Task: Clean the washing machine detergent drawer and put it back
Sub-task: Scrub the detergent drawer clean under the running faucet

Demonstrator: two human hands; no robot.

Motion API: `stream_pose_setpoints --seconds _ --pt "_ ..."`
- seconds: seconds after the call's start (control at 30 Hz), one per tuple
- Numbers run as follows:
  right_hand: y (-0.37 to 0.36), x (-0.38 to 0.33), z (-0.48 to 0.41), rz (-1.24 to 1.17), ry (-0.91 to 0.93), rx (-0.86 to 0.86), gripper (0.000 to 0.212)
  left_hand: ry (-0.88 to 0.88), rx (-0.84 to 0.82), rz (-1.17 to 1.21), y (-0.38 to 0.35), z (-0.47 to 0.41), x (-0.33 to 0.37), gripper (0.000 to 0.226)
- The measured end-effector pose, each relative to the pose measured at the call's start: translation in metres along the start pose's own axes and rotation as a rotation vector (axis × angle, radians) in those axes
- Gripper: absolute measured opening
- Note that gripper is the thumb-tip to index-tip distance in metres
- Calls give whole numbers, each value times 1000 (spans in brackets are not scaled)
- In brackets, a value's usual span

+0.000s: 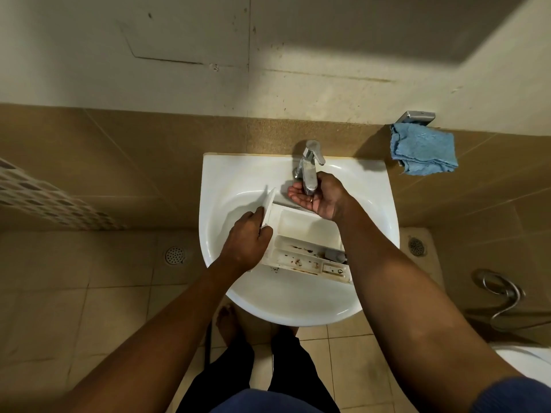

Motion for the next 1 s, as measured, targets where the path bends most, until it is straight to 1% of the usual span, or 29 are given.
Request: stream_pose_setpoints --seconds 0.1,0.13,0.2,0.27,0.3,0.37,0.4,0.43,0.5,0.6,0.67,0.73,0.8,0.9,1.0 --pt "4 2 -9 -115 -10 1 41 6 1 6 0 0 -1 55" --pt "7 2 -10 -118 -8 1 40 2 1 7 0 -1 -2 55" --pt "15 2 -9 -57 -8 30 38 5 0 7 -1 0 -2 52" --pt "30 -2 -5 61 19 98 39 9 -1 -4 -2 0 -4 46" --pt "40 -5 -1 127 43 147 40 18 -10 -13 -2 0 -5 49" --pt "59 -10 7 223 81 238 43 45 -29 -26 -1 0 -7 65" --pt "63 -10 12 253 102 253 44 56 -31 -23 -1 -1 -8 71" --pt "61 -9 16 276 130 244 45 63 -31 -19 0 -2 -8 73" --pt "39 -2 28 313 200 185 45 59 -31 -18 0 -3 -5 69" --pt "-6 12 41 377 311 99 35 32 -39 -38 -3 -2 -3 62" --pt "-24 17 43 412 373 82 31 36 -32 -55 -3 -3 -5 64" --pt "-28 19 43 436 430 71 30 57 -26 -47 -1 -5 -7 69" --pt "-26 18 42 422 449 37 30 55 -29 -37 0 -5 -7 74" --pt "-25 13 40 355 440 -8 29 38 -41 -43 -1 -2 -7 74" --pt "-33 14 42 355 415 -66 32 32 -14 -36 -2 -1 -8 73"
Point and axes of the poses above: each hand's wrist, its own z-axis away from the middle knuckle, its own y-axis out of the back of the hand, x = y × z, the point moved 8 cm from there along -z, towards the middle knuckle, and after that the axes turned 7 degrees about x, right-handed, at the moved point
